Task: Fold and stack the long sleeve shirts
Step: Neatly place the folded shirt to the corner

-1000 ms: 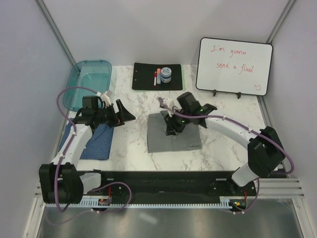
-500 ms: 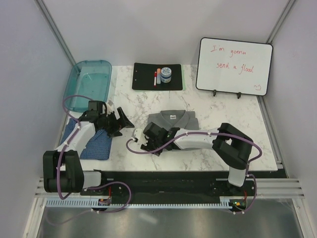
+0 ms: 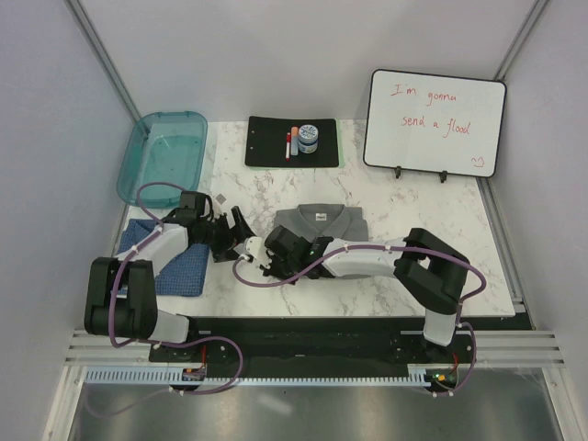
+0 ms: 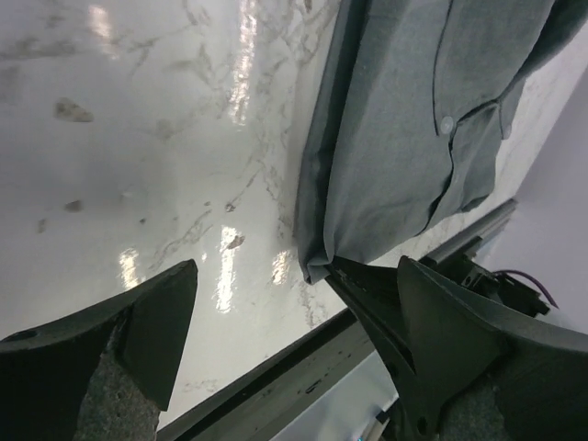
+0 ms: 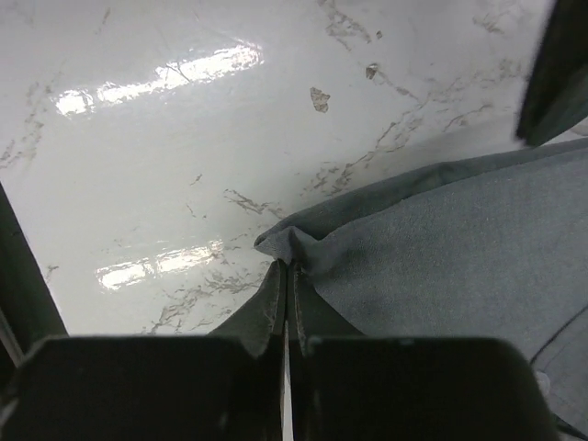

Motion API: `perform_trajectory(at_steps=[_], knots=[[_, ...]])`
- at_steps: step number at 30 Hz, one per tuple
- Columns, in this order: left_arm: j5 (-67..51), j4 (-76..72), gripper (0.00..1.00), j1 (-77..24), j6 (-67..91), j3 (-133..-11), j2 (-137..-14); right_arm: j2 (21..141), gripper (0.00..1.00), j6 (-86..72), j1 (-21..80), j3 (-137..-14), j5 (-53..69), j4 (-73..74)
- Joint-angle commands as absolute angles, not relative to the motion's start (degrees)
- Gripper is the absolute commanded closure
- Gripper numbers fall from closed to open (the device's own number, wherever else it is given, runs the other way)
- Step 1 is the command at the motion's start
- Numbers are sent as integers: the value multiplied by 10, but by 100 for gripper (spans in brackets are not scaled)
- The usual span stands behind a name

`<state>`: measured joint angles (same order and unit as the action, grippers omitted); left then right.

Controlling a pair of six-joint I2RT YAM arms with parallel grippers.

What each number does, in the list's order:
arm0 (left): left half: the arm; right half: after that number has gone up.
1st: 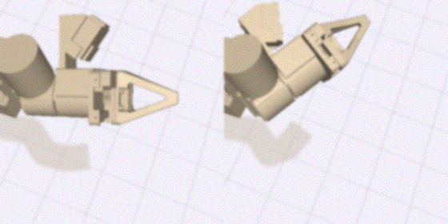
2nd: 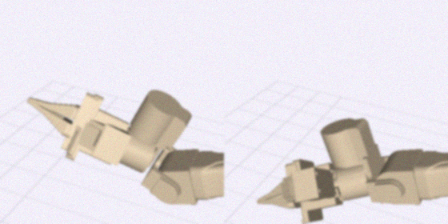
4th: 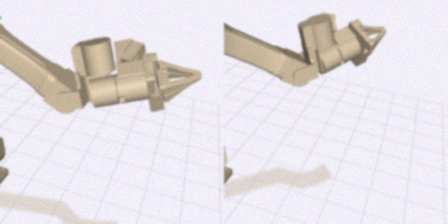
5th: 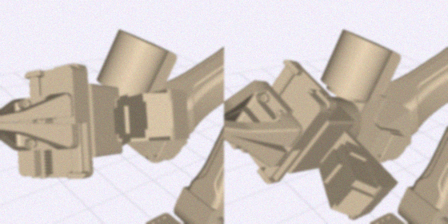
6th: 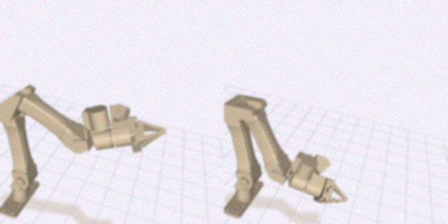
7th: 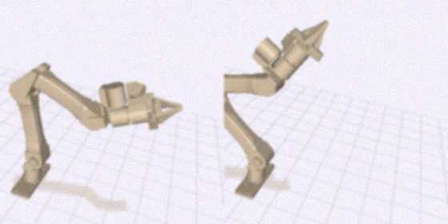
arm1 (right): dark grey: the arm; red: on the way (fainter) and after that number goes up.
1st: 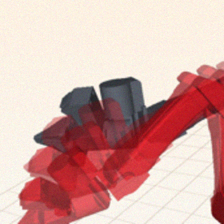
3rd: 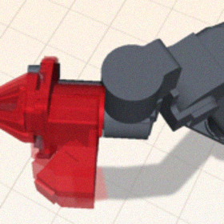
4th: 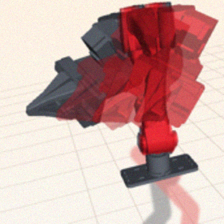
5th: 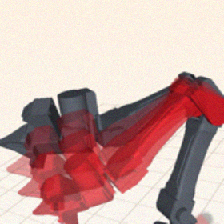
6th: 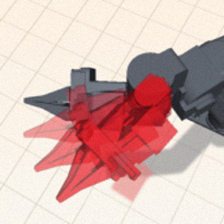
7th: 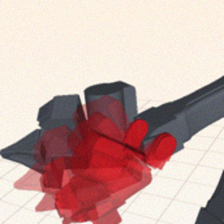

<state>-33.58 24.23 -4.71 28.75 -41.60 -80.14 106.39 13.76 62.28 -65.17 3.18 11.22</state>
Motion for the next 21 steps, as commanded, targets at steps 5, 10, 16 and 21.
perform_trajectory(at_steps=[5,10,16,21], knots=[[-460,13,4,-94,422,-361,-866,1000,100,129,577,-674,85,141],[-439,-69,3,-112,499,-338,-900,993,100,144,571,-675,103,162],[-437,-148,2,-139,565,-317,-954,985,100,142,570,-693,110,187],[-420,-144,2,-150,577,-324,-974,983,100,141,570,-714,105,200]])
